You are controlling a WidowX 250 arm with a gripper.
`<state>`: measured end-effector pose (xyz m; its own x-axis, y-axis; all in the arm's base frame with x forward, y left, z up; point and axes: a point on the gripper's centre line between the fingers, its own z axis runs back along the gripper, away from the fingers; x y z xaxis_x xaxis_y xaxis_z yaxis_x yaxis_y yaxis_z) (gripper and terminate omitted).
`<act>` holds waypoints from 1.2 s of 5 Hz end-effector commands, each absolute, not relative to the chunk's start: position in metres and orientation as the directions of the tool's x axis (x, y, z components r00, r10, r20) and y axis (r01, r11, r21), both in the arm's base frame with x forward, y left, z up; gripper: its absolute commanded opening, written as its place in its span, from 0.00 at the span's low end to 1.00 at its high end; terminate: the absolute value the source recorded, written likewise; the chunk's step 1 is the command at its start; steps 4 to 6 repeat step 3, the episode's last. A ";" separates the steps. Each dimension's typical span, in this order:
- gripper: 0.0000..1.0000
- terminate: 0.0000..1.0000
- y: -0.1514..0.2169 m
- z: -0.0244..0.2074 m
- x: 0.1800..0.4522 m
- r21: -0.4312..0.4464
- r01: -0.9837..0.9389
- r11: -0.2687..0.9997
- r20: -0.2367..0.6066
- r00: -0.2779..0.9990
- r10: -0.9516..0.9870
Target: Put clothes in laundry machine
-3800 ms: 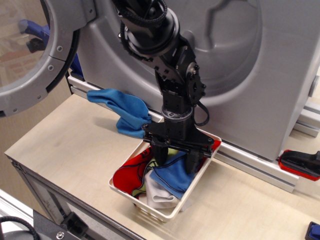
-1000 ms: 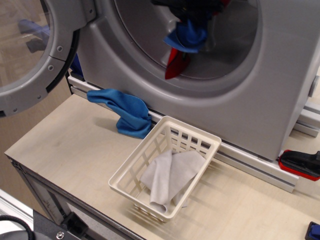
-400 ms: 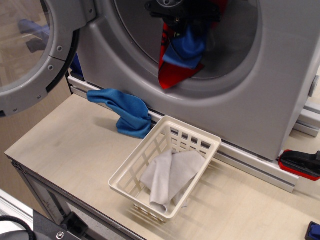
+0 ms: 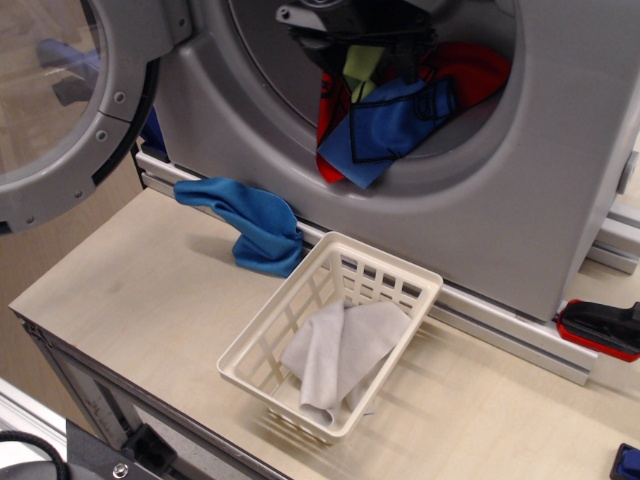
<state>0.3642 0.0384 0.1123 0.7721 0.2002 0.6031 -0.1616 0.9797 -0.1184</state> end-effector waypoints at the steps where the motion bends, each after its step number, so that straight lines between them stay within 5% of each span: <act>1: 1.00 0.00 0.044 0.133 0.306 -0.095 -0.079 0.992 0.580 0.806 0.120; 2: 1.00 0.00 0.043 0.140 0.285 -0.107 -0.063 0.992 0.527 0.843 0.110; 3: 1.00 1.00 0.043 0.140 0.285 -0.107 -0.063 0.992 0.527 0.843 0.110; 6: 1.00 1.00 0.043 0.140 0.285 -0.107 -0.063 0.992 0.527 0.843 0.110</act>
